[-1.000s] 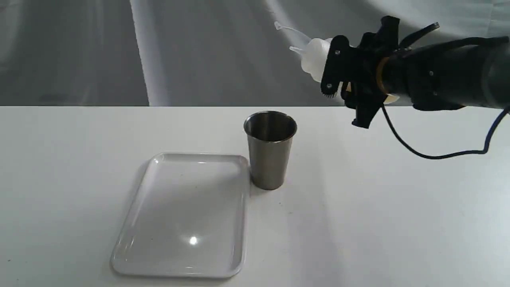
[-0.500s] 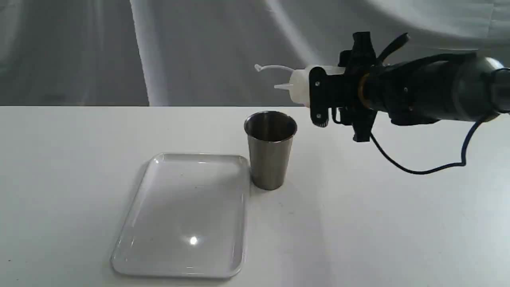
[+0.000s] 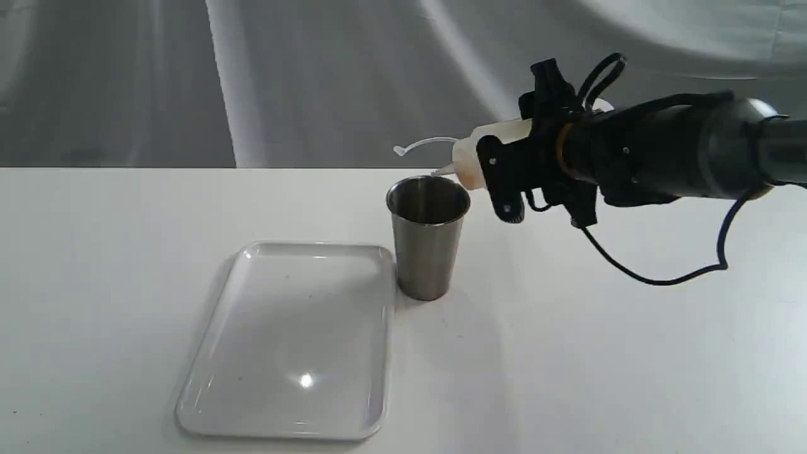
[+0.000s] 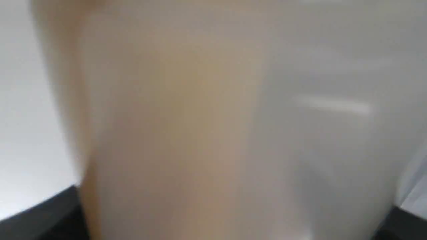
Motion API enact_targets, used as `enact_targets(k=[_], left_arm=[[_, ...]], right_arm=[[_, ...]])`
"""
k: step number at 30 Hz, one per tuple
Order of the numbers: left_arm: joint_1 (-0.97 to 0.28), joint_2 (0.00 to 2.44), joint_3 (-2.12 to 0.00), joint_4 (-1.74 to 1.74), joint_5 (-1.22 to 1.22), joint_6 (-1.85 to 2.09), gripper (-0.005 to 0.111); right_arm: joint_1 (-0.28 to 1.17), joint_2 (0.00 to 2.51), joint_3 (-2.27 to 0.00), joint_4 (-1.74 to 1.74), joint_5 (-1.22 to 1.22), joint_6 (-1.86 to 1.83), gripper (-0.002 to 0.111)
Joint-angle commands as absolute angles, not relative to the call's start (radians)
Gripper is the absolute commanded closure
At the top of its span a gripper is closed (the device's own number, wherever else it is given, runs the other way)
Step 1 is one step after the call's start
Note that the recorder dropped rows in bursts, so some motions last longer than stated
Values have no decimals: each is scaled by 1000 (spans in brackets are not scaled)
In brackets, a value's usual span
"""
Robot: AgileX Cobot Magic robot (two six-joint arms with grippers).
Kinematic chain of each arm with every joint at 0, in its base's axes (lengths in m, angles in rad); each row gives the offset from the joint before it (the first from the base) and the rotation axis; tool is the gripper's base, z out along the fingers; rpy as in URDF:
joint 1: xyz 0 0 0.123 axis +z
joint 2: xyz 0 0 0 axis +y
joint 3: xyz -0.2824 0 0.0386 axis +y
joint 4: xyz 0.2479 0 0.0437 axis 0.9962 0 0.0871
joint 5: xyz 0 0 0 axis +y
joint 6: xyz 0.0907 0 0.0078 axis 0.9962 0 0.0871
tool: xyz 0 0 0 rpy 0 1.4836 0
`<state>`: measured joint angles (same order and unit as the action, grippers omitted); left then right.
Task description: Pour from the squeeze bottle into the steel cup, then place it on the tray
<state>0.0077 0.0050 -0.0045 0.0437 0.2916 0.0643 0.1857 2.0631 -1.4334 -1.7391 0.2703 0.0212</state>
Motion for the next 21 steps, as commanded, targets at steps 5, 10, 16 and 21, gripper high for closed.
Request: enact_targets(k=[5, 10, 16, 21], left_arm=[[11, 0, 0, 44, 285, 61, 98], [11, 0, 0, 44, 285, 61, 98], [11, 0, 0, 44, 285, 61, 98], [11, 0, 0, 44, 285, 61, 98]], right_arm=[[189, 2051, -1433, -1744, 285, -91, 108], [189, 2051, -1433, -1744, 304, -102, 108], [189, 2051, -1465, -1744, 304, -101, 108], [189, 2051, -1493, -1744, 306, -117, 108]])
